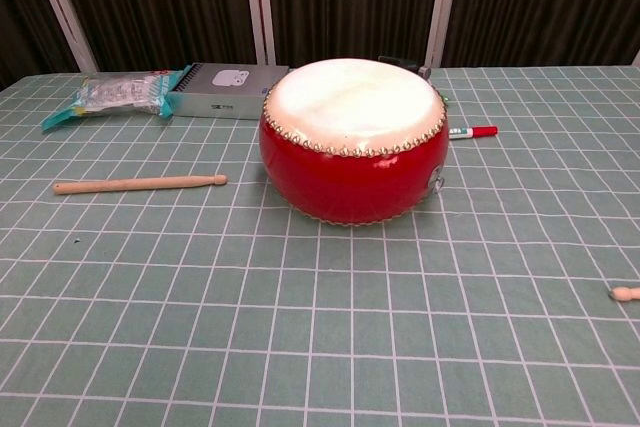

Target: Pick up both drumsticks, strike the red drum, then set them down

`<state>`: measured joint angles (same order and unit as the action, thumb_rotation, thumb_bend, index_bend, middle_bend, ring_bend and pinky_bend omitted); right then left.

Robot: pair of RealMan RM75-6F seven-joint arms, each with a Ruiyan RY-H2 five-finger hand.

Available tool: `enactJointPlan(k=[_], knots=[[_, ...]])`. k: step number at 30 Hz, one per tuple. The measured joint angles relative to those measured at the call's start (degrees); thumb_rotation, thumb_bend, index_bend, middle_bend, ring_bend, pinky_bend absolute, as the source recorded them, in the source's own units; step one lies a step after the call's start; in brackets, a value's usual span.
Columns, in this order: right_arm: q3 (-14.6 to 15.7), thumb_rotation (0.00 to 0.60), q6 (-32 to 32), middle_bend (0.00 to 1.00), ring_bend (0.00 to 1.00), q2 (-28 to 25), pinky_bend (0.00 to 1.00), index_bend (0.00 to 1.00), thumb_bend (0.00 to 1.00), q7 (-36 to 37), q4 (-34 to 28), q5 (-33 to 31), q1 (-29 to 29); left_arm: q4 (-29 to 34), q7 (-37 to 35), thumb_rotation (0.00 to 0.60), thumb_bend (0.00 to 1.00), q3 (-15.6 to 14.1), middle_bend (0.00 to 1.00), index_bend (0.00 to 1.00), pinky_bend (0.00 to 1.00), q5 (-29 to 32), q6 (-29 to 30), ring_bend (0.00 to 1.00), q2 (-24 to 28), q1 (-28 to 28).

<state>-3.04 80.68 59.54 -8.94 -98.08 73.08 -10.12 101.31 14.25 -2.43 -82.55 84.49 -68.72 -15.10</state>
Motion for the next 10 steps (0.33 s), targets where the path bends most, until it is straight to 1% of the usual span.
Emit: enactJointPlan(k=[4, 6, 8, 10], knots=[[0.61, 0.600, 6.64, 0.00, 0.01, 2.07, 0.09, 0.00, 0.28, 2.01, 2.10, 5.75, 2.90, -0.80, -2.54, 0.600, 0.00, -1.22, 0.00, 0.00, 0.01, -0.98, 2.13, 0.00, 1.20, 2.74], [0.80, 0.600, 9.94, 0.00, 0.01, 3.55, 0.09, 0.00, 0.28, 3.11, 4.22, 8.63, 4.14, -1.34, -3.67, 0.600, 0.00, -1.34, 0.00, 0.00, 0.01, -1.22, 2.90, 0.00, 1.35, 3.67], [0.89, 0.600, 12.37, 0.00, 0.01, 5.11, 0.09, 0.00, 0.28, 4.39, 6.65, 10.91, 5.10, -2.22, -4.91, 0.600, 0.00, -1.37, 0.00, 0.00, 0.01, -1.70, 4.06, 0.00, 1.35, 4.66], [0.91, 0.600, 13.47, 0.00, 0.01, 6.31, 0.09, 0.00, 0.28, 5.67, 8.39, 12.34, 5.73, -2.99, -5.53, 0.600, 0.00, -1.22, 0.00, 0.00, 0.01, -2.30, 5.07, 0.00, 1.23, 5.30]])
